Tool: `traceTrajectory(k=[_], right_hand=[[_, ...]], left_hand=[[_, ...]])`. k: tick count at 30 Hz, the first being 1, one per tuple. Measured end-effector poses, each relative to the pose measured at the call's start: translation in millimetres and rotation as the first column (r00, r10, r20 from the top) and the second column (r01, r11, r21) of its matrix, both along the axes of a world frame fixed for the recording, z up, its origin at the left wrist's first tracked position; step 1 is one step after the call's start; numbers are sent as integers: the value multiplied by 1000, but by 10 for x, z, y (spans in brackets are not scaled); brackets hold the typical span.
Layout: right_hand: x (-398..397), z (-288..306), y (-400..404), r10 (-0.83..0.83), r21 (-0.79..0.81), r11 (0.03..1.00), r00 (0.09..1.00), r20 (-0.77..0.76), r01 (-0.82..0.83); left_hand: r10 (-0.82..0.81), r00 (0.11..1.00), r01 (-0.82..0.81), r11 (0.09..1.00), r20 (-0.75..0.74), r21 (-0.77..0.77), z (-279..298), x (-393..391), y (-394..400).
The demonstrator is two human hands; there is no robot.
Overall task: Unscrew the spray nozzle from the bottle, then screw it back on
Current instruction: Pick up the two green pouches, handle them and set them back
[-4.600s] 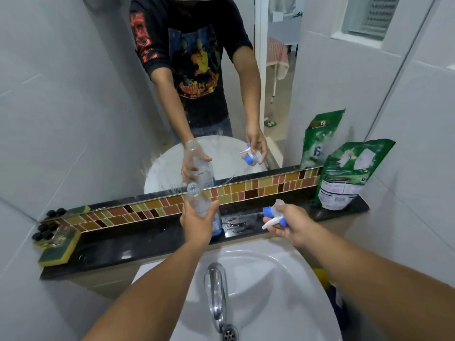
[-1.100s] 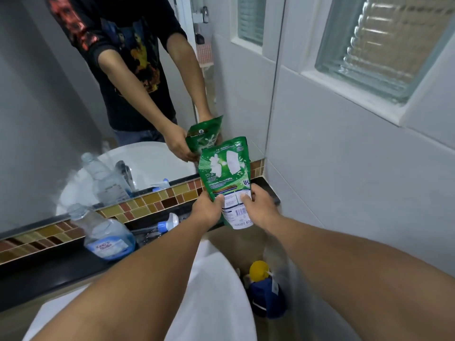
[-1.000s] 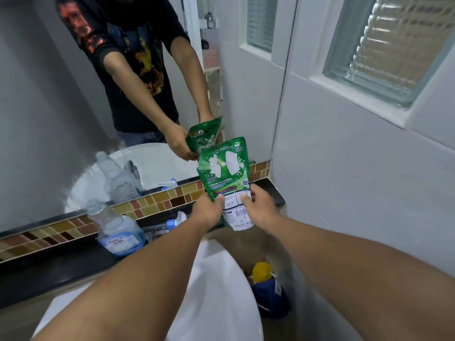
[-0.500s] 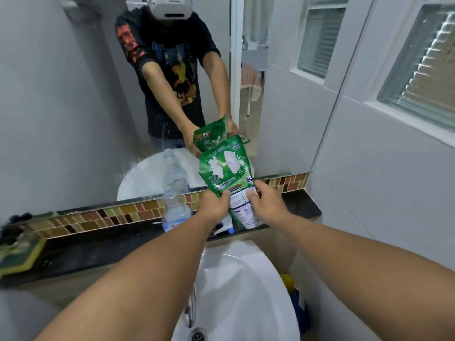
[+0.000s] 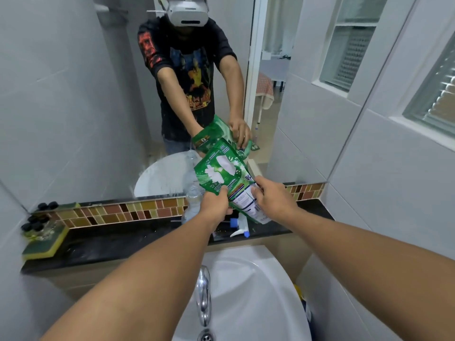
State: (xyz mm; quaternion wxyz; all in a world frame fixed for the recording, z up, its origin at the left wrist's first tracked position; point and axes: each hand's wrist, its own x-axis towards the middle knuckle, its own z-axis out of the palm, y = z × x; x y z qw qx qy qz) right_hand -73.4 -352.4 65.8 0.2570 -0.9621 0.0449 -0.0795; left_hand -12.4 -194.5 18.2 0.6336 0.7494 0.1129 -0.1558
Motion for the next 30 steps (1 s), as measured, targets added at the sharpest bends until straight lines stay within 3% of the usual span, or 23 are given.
traceTrajectory(k=[11,30], right_hand=[[105,183,-16,77,-246,967,997,31,-67],[188,496,56,107,-426,902,992,72,-66]], left_hand=[[24,1000,-24,999,-7,-24,4,49,57],[96,994,-101,985,-44,-137,95,11,-39]])
